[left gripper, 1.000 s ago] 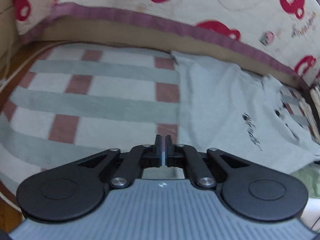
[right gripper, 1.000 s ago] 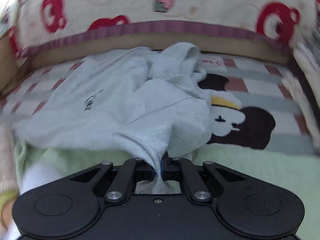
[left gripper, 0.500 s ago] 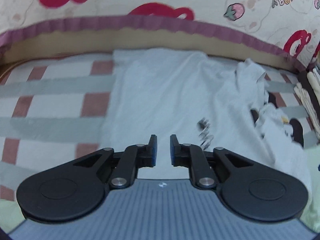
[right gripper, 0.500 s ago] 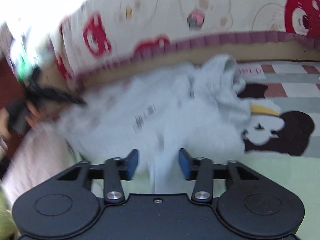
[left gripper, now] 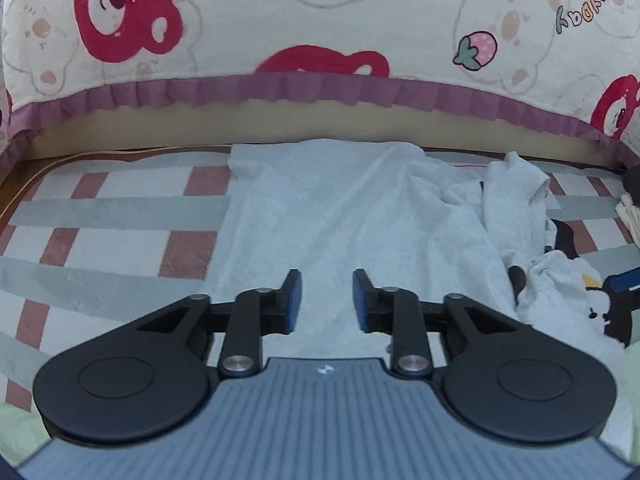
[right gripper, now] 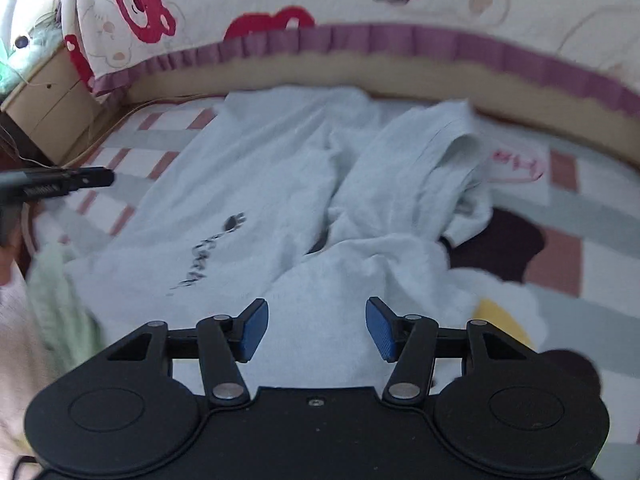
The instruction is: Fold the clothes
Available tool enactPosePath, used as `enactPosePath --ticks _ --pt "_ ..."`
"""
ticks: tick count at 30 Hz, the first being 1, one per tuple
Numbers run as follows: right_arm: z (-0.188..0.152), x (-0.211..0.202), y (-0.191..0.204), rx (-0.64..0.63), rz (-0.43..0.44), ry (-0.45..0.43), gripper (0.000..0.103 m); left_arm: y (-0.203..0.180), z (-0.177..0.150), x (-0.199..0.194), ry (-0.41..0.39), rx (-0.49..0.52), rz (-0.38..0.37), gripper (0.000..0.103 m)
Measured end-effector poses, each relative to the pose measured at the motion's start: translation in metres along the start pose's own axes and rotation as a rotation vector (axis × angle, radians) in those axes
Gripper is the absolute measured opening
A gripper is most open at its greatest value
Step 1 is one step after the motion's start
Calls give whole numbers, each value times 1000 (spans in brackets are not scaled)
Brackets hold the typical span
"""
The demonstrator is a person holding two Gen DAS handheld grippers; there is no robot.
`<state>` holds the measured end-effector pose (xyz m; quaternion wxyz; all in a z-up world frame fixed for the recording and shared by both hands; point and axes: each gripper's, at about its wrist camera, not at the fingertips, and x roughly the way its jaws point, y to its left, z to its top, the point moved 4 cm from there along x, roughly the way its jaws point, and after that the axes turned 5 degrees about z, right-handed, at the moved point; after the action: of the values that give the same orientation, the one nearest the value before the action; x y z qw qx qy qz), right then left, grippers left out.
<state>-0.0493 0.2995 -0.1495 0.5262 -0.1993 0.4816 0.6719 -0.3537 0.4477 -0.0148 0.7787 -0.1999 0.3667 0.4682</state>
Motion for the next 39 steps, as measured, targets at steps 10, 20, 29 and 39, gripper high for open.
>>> enactPosePath --ticks 10,20,29,39 --pt "-113 -20 -33 220 -45 -288 60 122 -103 21 181 -251 83 35" --pt "-207 -31 -8 414 -147 -474 63 141 -140 14 230 -397 -60 51" --pt "-199 -20 -20 405 -148 -554 74 135 -149 28 232 -399 -109 60" --pt "-178 -82 31 261 17 -695 9 101 -130 -23 -45 -67 74 2"
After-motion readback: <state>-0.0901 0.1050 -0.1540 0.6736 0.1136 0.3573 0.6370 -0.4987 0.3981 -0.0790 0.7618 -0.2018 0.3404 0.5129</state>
